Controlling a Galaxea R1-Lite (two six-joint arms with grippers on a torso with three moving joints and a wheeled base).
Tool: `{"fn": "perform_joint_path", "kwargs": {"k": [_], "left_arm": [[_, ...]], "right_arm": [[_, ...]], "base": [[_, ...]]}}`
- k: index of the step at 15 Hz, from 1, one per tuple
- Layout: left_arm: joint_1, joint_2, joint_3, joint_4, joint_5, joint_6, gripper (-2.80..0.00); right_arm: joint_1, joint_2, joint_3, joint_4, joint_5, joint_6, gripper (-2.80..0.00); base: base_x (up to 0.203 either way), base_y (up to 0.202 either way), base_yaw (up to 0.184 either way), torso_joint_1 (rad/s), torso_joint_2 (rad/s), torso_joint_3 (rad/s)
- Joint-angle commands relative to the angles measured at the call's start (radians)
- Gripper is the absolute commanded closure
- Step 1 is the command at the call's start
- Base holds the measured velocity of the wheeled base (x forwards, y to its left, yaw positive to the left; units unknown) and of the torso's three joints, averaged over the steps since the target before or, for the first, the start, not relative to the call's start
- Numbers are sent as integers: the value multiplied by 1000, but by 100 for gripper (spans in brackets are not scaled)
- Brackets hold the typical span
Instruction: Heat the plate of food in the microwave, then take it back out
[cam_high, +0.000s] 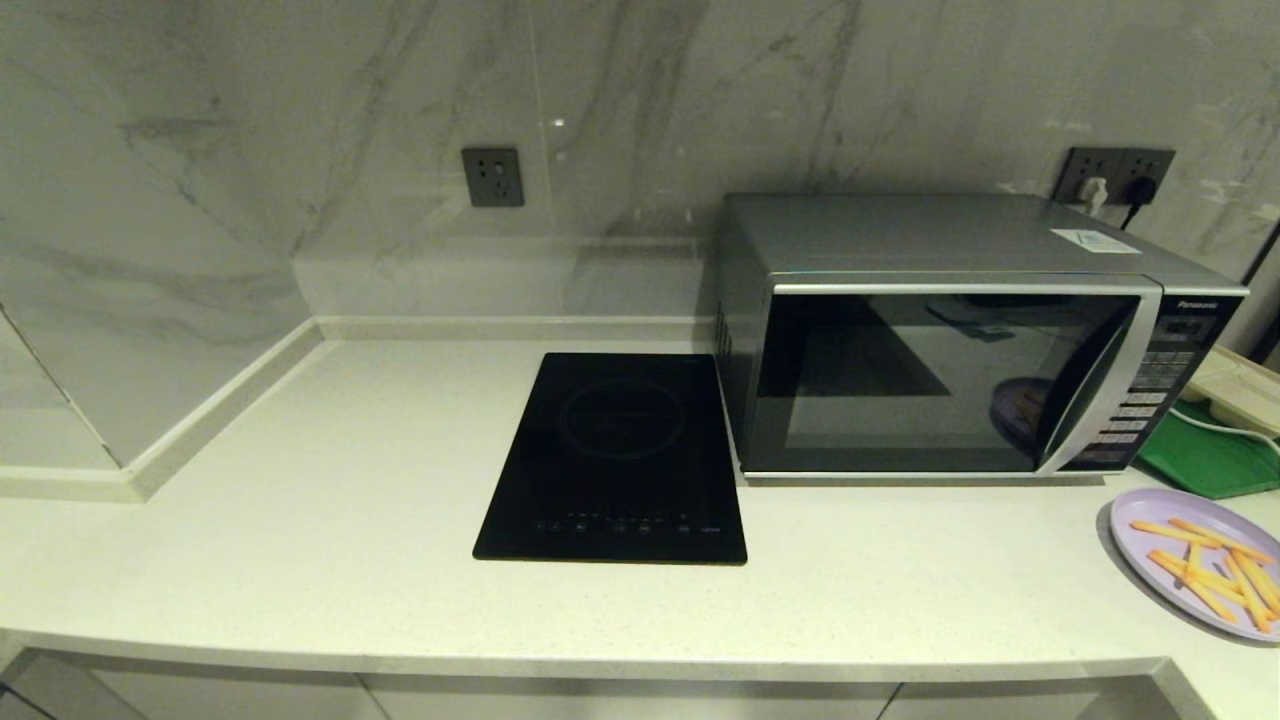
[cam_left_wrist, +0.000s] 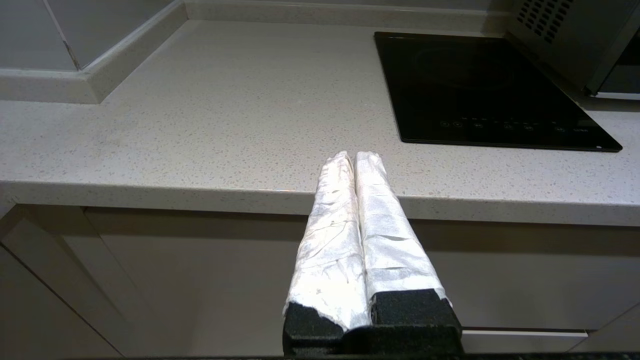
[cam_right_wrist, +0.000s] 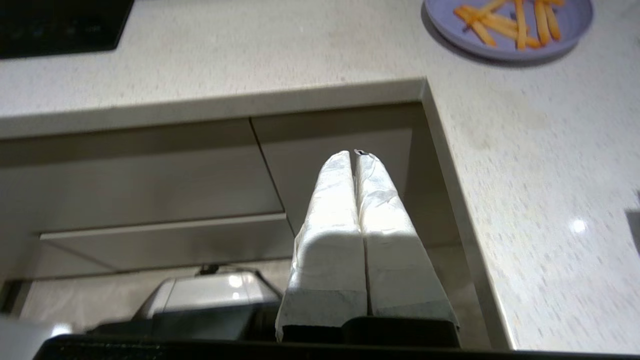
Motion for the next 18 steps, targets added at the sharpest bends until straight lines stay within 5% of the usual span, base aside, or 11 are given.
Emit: {"fn": "perform_joint_path", "kwargs": {"k": [1,4,11,18], "left_arm": [[0,0,0,0,0,-1,0],[0,0,0,0,0,0,0],[0,0,0,0,0,0,0],[0,0,0,0,0,-1,0]], "right_arm": [[0,0,193,-286,-9,-4,0],[0,0,354,-635,-36,-18,0],[0,2,410,-654,67,-114,0],[0,2,410,-656,47,-48,0]], "base": [[0,0,0,0,0,0],[0,0,0,0,0,0],[0,0,0,0,0,0],[0,0,0,0,0,0]]}}
